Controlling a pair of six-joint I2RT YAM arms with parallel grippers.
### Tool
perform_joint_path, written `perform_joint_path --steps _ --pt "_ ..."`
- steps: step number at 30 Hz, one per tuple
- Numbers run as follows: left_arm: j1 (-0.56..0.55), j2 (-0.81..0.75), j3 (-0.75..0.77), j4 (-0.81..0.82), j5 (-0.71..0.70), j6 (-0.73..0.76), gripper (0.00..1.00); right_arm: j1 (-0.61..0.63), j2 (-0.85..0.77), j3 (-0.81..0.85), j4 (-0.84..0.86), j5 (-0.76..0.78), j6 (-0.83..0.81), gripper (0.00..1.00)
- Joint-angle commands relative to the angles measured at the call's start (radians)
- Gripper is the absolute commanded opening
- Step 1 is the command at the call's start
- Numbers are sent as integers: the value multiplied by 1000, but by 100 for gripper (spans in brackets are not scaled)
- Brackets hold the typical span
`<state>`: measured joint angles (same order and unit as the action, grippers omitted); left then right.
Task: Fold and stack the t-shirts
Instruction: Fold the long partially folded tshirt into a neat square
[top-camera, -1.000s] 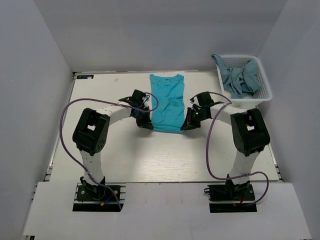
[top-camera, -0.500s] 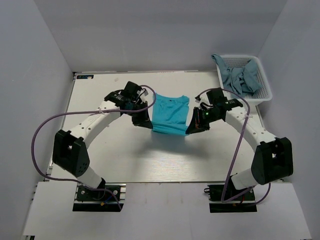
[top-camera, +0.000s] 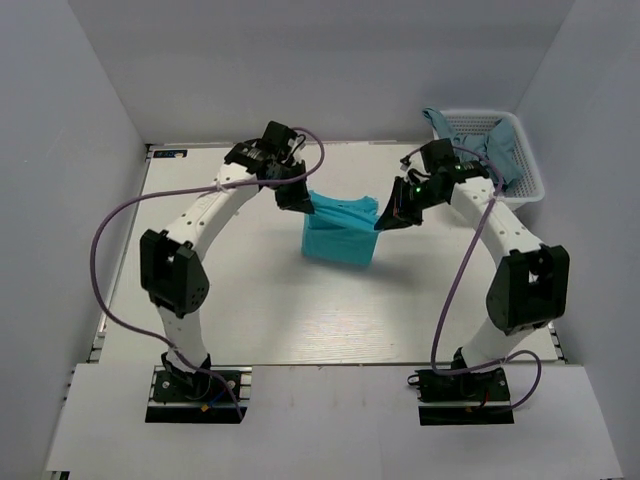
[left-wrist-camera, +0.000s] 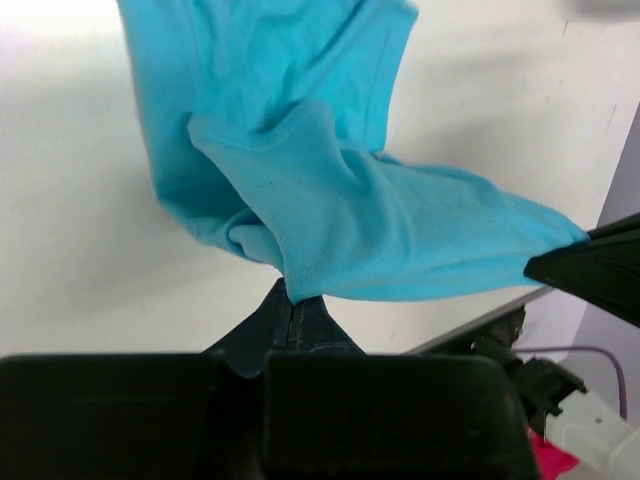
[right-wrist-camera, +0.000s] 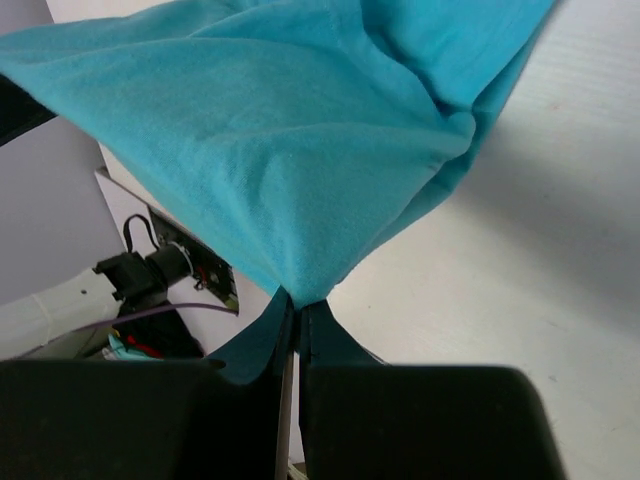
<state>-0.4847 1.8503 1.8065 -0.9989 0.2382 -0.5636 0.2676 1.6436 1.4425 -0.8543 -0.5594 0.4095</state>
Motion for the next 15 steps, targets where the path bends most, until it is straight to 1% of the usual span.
perform_joint_path --steps 1,2,4,5,7,8,10,11,15 --pt "35 58 125 6 -68 24 0 -39 54 113 -40 10 6 0" --pt "35 108 154 6 -68 24 0 -44 70 127 -31 -2 14 0" --pt "35 157 243 6 -68 15 0 -56 111 153 4 -10 29 0" --pt "47 200 288 -6 -80 14 0 -57 157 176 12 -29 34 0" --pt "57 237 327 -6 -91 14 0 -68 189 208 17 -48 37 0" --pt "67 254 355 -6 -91 14 0 -68 235 216 20 -48 35 0" --pt "80 305 382 -6 -91 14 0 -77 257 229 49 -37 45 0" --pt "89 319 405 -6 -67 25 0 -83 289 245 61 -36 66 0" --pt "89 365 406 46 -42 25 0 -91 350 285 152 -17 101 0"
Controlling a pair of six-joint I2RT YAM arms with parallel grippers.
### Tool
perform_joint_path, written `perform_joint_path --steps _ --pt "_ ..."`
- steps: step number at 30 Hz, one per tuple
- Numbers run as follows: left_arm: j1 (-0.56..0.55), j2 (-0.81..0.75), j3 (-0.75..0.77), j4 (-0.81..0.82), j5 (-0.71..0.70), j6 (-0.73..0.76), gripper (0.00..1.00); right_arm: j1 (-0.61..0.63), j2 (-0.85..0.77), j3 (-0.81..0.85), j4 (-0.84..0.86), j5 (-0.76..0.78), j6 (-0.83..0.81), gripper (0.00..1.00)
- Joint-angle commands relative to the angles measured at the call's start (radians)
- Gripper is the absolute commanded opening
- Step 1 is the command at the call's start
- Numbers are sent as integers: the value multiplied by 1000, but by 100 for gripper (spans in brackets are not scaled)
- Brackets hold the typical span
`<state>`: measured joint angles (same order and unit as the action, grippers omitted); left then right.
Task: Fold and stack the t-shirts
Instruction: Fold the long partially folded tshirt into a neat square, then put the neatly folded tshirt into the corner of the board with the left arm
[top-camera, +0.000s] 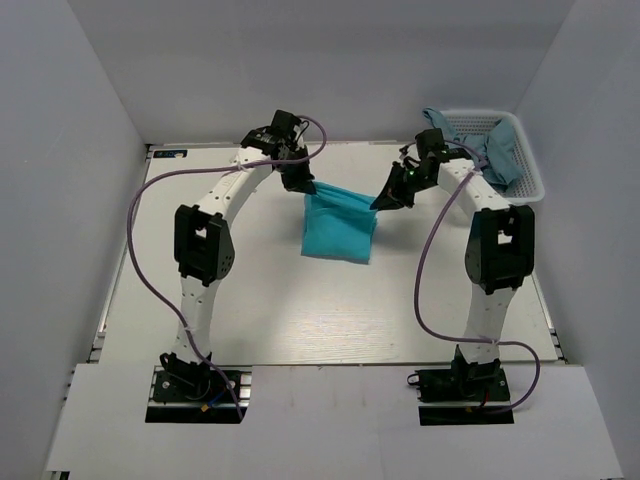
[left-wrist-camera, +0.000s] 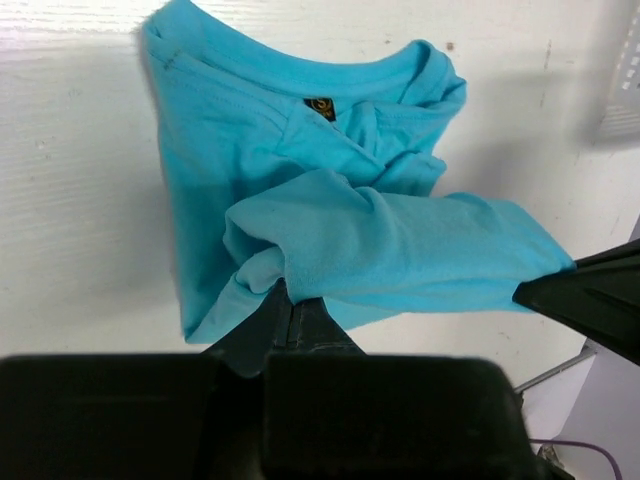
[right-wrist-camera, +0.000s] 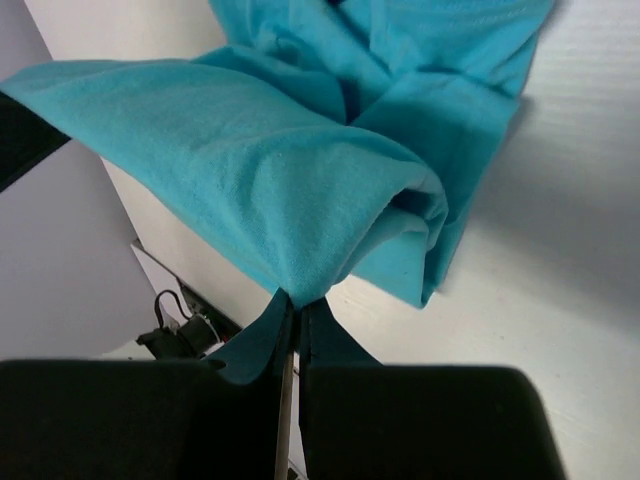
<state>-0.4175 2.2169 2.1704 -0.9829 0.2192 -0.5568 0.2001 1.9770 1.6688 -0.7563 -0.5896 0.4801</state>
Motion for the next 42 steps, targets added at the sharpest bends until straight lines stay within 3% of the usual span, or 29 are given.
perform_joint_path --steps 1,8,9,11,12,13,14,18,22,30,33,37,42 --pt "22 -2 42 44 -23 5 0 -21 45 78 64 17 38 0" --pt "31 84 83 90 -9 -5 0 -28 169 175 70 2 71 0" --pt "31 93 83 99 3 -14 0 -27 177 174 81 8 96 6" --pt "40 106 83 128 3 -25 0 -28 190 174 127 27 124 38" --pt "40 116 83 138 3 -35 8 -30 203 184 161 8 138 89" --pt "40 116 95 138 -7 -35 27 -30 216 204 172 5 149 90" --pt "40 127 95 148 -7 -44 99 -27 221 219 178 7 153 90" --pt "52 127 129 158 -17 -45 100 -24 232 305 144 54 124 90" --pt "52 92 57 184 -17 -35 100 -18 136 206 187 106 78 90" --pt "43 142 20 193 17 9 100 33 123 112 330 21 29 90" --pt "34 142 -29 193 26 31 96 39 149 75 442 -52 58 90" --pt "34 152 -99 211 37 40 85 41 210 82 468 -59 81 90" --pt "34 152 -150 201 37 60 84 35 259 20 505 2 130 90"
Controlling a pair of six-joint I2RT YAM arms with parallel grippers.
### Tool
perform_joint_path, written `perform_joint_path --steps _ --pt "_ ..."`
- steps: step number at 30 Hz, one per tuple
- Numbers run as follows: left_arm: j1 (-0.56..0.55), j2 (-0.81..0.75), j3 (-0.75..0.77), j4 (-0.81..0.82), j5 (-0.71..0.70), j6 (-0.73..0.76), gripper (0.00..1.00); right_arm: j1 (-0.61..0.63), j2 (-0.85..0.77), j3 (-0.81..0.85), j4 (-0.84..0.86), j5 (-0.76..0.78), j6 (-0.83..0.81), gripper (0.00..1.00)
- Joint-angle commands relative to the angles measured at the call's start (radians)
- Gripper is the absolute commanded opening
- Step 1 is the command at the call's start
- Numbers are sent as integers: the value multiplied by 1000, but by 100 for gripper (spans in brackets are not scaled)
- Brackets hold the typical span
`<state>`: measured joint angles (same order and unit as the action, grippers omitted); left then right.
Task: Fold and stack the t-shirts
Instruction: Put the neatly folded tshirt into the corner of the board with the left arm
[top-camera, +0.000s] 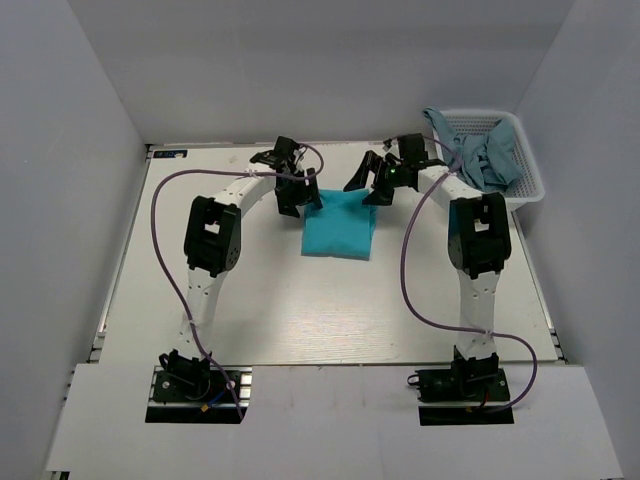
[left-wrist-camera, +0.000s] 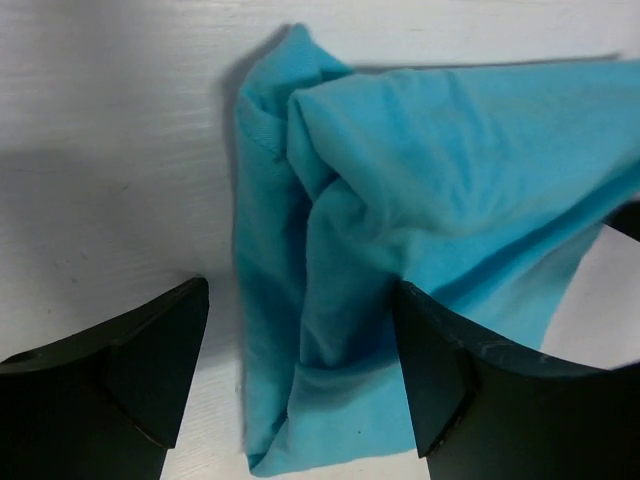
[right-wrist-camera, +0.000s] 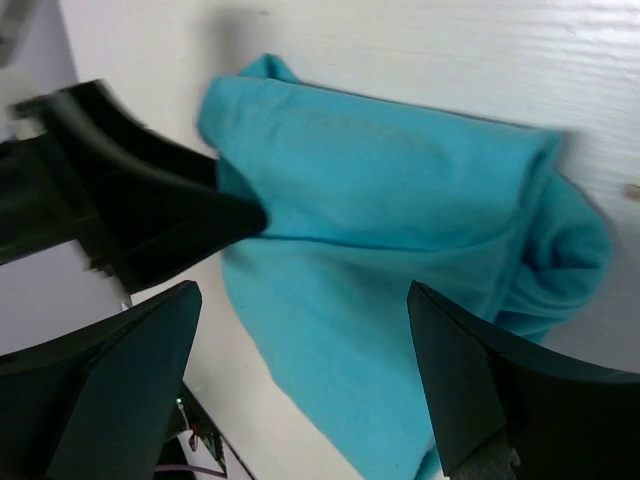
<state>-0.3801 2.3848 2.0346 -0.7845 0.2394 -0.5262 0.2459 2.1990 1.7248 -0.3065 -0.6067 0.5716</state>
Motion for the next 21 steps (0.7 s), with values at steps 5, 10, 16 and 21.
perform_joint_path --steps 5,10,16,21 --pt "-12 -38 -82 45 41 42 89 -13 103 -19 26 81 54 90" --pt "-13 -50 -123 65 93 92 86 -13 122 7 4 90 59 90" --pt "-42 -113 -264 99 107 167 77 -17 35 -2 62 -22 51 90" --pt "-52 -87 -260 29 -20 167 58 -20 -117 -74 182 -162 112 90"
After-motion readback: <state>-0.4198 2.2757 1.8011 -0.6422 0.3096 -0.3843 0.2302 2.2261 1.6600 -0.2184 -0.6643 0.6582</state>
